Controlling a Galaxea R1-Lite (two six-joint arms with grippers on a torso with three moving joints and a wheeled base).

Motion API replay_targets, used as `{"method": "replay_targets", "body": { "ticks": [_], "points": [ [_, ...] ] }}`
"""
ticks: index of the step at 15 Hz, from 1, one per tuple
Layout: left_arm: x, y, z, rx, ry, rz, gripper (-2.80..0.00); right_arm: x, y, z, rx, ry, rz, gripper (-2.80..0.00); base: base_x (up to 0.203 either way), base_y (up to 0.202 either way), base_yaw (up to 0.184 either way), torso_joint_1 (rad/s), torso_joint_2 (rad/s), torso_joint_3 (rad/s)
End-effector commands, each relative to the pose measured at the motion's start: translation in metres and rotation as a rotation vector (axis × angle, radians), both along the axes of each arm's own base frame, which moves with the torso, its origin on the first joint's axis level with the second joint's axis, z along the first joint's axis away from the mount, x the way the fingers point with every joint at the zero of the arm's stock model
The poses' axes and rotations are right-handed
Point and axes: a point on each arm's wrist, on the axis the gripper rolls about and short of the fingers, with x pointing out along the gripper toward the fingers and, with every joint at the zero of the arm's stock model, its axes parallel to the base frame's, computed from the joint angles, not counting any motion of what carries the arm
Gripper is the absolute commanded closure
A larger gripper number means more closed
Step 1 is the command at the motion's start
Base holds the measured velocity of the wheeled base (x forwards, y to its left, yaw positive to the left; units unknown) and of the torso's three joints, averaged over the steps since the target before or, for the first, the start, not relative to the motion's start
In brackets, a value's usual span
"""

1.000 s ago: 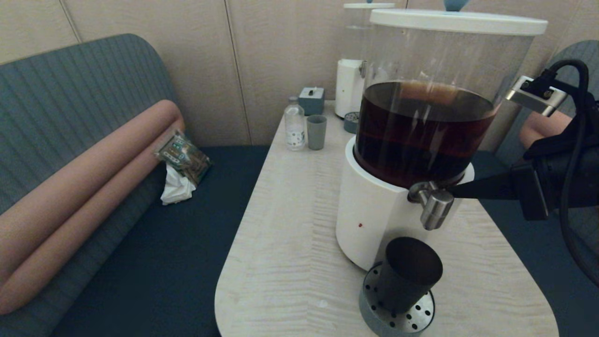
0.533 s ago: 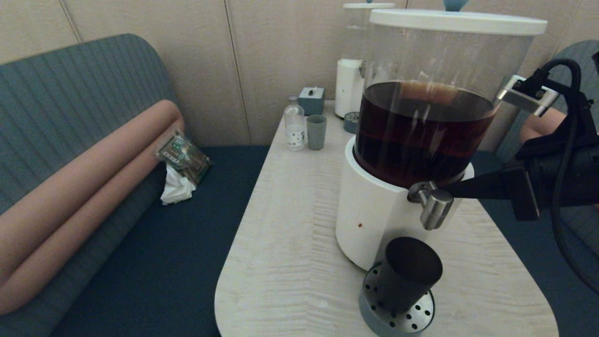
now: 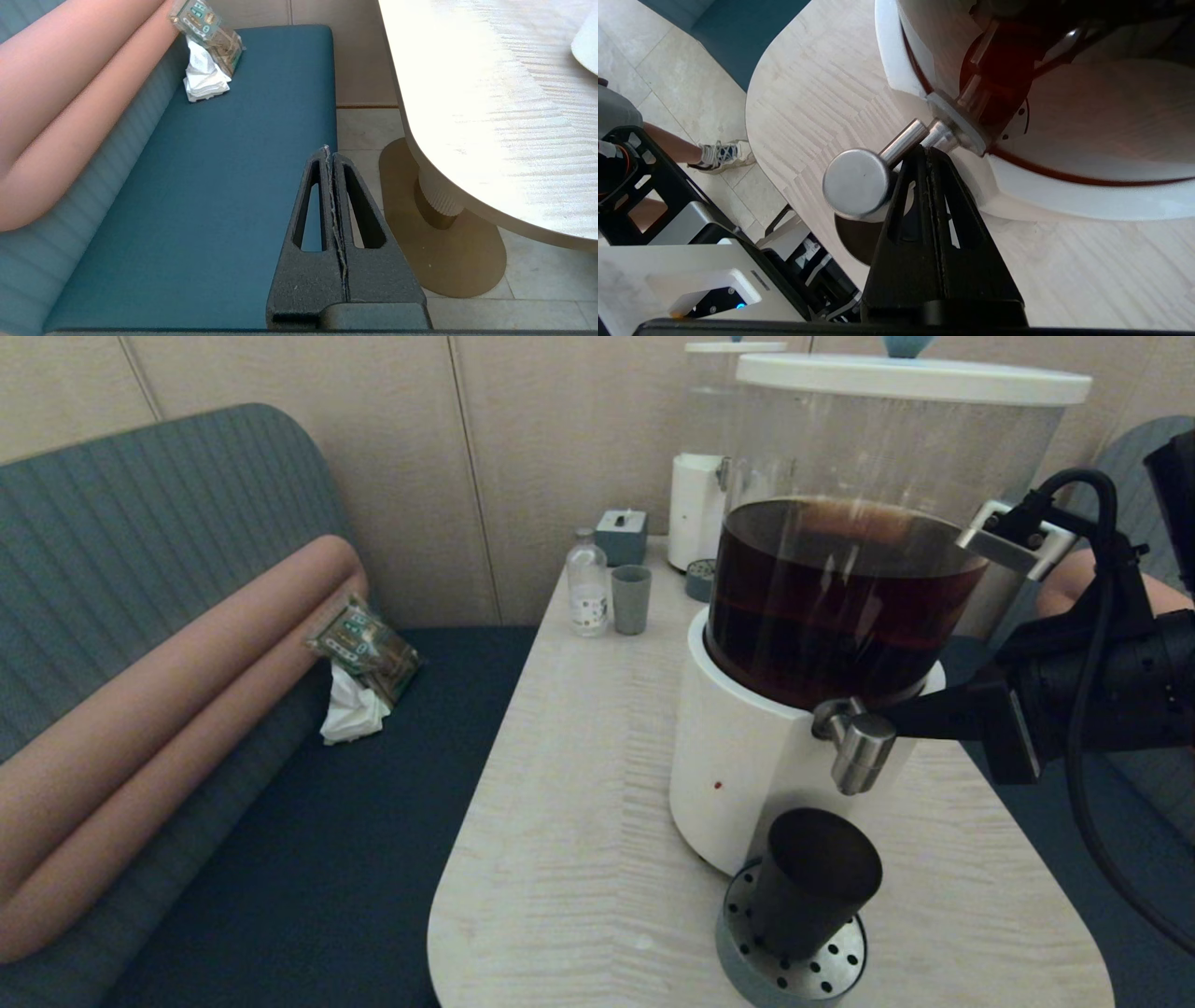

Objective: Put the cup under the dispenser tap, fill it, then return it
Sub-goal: Turn on the faucet

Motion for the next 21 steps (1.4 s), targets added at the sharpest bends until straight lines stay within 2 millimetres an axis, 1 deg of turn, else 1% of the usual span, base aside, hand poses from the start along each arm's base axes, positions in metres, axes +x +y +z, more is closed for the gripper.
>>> {"method": "replay_targets", "body": {
  "ticks": [1, 8, 21],
  "points": [
    [0.0000, 0.0000, 0.0000, 0.001, -0.001, 0.000, 0.00, 0.0012, 0.0012, -0.0011, 0.000, 0.002, 0.006, 0.00, 0.000, 0.000, 0.000, 0.000, 0.00, 0.000],
    [0.0000, 0.0000, 0.0001, 0.001, 0.000, 0.000, 0.00, 0.0052, 0.0033, 0.0024, 0.016, -0.049, 0.010, 0.00, 0.000, 0.000, 0.000, 0.000, 0.00, 0.000],
    [0.0000, 0.0000, 0.0000, 0.001, -0.001, 0.000, 0.00, 0.0089, 0.0098, -0.0010, 0.001, -0.091, 0.055, 0.00, 0.000, 0.000, 0.000, 0.000, 0.00, 0.000]
  ]
}}
